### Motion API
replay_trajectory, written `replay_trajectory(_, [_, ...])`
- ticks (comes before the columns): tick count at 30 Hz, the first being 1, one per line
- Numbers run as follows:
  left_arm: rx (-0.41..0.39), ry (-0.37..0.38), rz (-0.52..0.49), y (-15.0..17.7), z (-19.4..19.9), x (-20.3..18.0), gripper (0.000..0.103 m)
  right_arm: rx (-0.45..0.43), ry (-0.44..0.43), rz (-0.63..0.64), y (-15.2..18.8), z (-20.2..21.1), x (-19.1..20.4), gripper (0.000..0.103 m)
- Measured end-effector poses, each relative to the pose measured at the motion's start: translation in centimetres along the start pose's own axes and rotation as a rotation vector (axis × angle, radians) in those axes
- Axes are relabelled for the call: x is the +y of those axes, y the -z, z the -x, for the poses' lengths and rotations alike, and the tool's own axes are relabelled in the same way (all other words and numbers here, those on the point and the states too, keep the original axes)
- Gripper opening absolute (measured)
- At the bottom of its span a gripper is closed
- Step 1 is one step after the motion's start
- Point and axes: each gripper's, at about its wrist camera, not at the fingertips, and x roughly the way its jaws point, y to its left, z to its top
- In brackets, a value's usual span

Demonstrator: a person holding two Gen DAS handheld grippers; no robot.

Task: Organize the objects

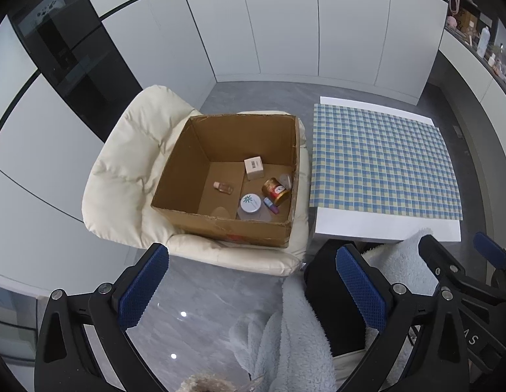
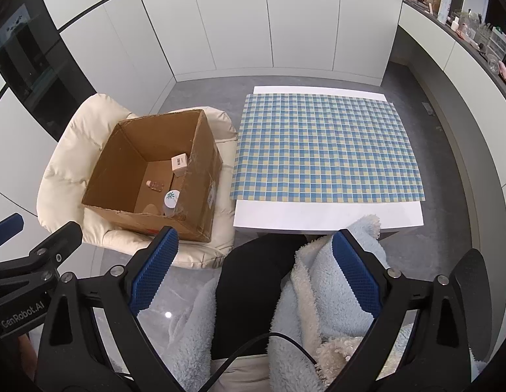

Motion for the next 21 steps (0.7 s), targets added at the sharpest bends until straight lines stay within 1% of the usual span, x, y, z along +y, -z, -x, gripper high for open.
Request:
replay_trajectory(14, [0.019,0.004,-0.004,0.02,-0.75,-0.29,0.102,-0.006,0.007,-0.007,0.16,-0.1,-0.56,0.097])
replay_trajectory(21, [0.011,-0.014,-0.004,0.13,-0.77,-0.16,0.102,-0.02,0.012,0.0,0.32,0.32,-0.6,0.097])
